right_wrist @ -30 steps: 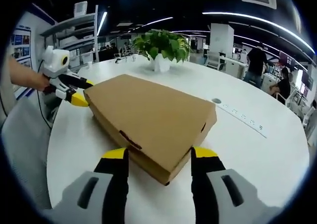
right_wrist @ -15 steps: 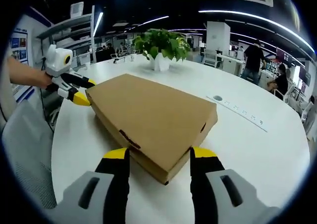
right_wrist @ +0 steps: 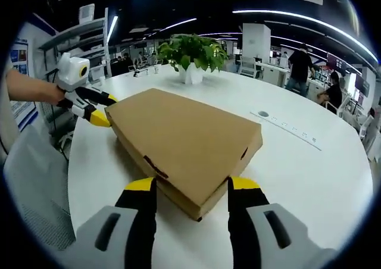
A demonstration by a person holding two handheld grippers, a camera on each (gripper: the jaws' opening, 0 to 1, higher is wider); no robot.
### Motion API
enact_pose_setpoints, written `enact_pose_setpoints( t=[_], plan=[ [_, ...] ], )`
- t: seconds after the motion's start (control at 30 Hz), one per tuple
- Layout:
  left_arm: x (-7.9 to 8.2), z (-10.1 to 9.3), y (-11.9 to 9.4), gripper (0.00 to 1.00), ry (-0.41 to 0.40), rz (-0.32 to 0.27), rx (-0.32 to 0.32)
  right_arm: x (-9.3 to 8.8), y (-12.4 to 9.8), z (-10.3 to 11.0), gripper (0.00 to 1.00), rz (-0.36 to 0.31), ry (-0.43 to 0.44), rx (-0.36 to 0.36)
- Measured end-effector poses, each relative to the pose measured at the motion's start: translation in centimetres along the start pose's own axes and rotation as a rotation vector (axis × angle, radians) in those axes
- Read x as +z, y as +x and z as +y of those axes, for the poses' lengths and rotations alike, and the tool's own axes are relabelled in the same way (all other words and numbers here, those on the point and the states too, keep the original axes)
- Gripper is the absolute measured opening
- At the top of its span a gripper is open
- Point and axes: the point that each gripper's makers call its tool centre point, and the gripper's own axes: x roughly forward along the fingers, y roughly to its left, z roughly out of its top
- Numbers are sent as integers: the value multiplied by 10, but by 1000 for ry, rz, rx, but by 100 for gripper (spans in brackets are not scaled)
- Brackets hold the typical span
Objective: Operate the shoe box by opening the lid, removing the specified soft item, and placing it in the target area until the item is outside and the box remains undamaged.
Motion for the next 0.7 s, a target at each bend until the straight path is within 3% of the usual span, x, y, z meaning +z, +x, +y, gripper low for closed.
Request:
enact_pose_setpoints(
  t=[0.7],
  plan=[
    [-14, 7, -17, 49, 68, 48, -71, -8, -11, 35, 40, 18, 8, -34]
  ],
)
